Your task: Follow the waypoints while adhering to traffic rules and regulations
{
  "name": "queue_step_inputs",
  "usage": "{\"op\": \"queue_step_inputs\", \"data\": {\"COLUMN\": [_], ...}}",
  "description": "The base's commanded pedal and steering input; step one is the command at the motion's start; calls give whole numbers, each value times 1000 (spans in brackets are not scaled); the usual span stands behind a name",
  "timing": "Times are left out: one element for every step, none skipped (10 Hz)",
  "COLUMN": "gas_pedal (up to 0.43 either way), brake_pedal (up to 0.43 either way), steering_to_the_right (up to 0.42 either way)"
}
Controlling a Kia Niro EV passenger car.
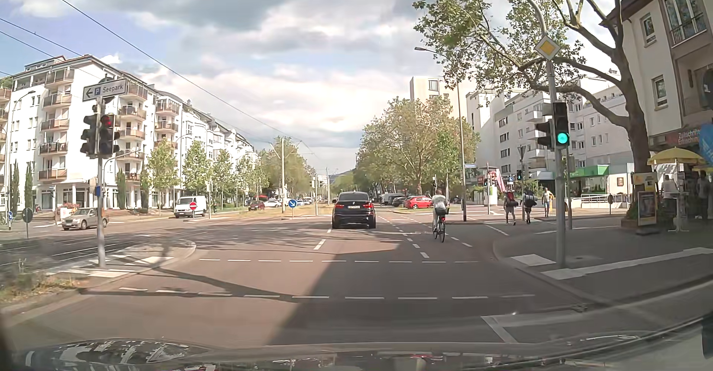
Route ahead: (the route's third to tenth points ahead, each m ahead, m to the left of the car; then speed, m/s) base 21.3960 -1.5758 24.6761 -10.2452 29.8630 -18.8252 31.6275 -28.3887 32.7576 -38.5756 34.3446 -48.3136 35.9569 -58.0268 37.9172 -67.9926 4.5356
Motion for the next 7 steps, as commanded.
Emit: {"op": "queue_step_inputs", "data": {"gas_pedal": [0,0,0,0,0,0,0], "brake_pedal": [0,0,0,0,24,55,61], "steering_to_the_right": [3,3,2,3,2,3,3]}}
